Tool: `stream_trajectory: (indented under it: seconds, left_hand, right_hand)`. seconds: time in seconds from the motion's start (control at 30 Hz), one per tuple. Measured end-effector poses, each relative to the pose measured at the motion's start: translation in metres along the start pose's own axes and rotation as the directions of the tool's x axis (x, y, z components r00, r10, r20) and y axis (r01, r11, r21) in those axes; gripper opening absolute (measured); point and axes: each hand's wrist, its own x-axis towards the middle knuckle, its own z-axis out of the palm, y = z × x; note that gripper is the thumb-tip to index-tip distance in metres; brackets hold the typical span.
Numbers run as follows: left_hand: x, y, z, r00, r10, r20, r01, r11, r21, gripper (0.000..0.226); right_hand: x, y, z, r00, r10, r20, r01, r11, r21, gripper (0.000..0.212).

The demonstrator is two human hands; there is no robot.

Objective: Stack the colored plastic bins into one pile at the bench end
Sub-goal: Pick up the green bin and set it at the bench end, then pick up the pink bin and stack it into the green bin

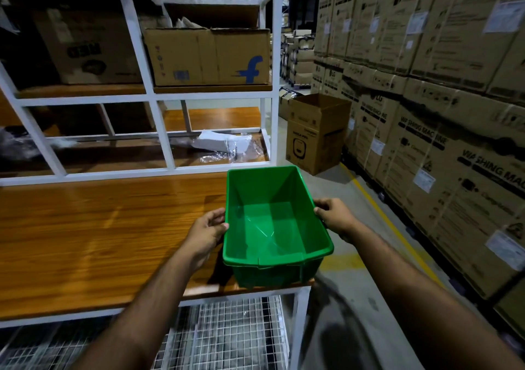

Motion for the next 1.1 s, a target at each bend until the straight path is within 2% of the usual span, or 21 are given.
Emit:
stream_trajectory:
  seconds: [0.2, 0.33, 0.43, 0.6, 0.67, 0.73, 0.83, 0.93, 1.1]
  left_hand:
    - [-0.005, 0.003, 0.005, 0.999, -0.008, -0.033, 0.007, 1.000, -0.002, 0.048]
    - [-0.004, 0.011, 0.006, 0.994, 0.022, -0.103, -0.016, 0.998, 0.053, 0.045]
    - [-0.006, 0.020, 0.001, 0.986, 0.093, -0.141, -0.068, 0.983, 0.171, 0.042]
    - [-0.013, 0.031, -0.016, 0.958, 0.235, -0.165, -0.160, 0.914, 0.372, 0.044]
    - [-0.020, 0.032, -0.029, 0.942, 0.294, -0.161, -0.180, 0.849, 0.496, 0.048]
    - [-0.031, 0.032, -0.045, 0.925, 0.350, -0.149, -0.174, 0.737, 0.654, 0.051]
    - [-0.049, 0.029, -0.073, 0.894, 0.432, -0.119, -0.108, 0.465, 0.879, 0.055]
    - [-0.066, 0.026, -0.110, 0.871, 0.479, -0.107, -0.020, 0.252, 0.968, 0.059]
    - [-0.088, 0.021, -0.191, 0.867, 0.480, -0.135, 0.084, 0.127, 0.988, 0.062]
  right_hand:
    - [-0.003, 0.000, -0.001, 1.000, 0.005, 0.012, -0.004, 1.000, -0.027, 0.036]
    - [-0.006, -0.005, -0.001, 0.986, -0.049, -0.160, 0.040, 0.997, -0.059, 0.047]
    - [-0.005, -0.015, -0.001, 0.957, -0.168, -0.235, 0.119, 0.970, -0.211, 0.048]
    - [-0.007, -0.043, 0.015, 0.926, -0.359, -0.114, 0.246, 0.806, -0.538, 0.051]
    - [-0.009, -0.056, 0.031, 0.904, -0.427, -0.020, 0.324, 0.714, -0.621, 0.052]
    - [-0.010, -0.070, 0.053, 0.861, -0.502, 0.084, 0.417, 0.602, -0.681, 0.052]
    - [-0.012, -0.087, 0.093, 0.799, -0.558, 0.224, 0.525, 0.465, -0.713, 0.056]
    - [-0.013, -0.108, 0.140, 0.755, -0.561, 0.338, 0.589, 0.356, -0.725, 0.059]
    - [-0.012, -0.143, 0.230, 0.711, -0.517, 0.477, 0.658, 0.250, -0.710, 0.064]
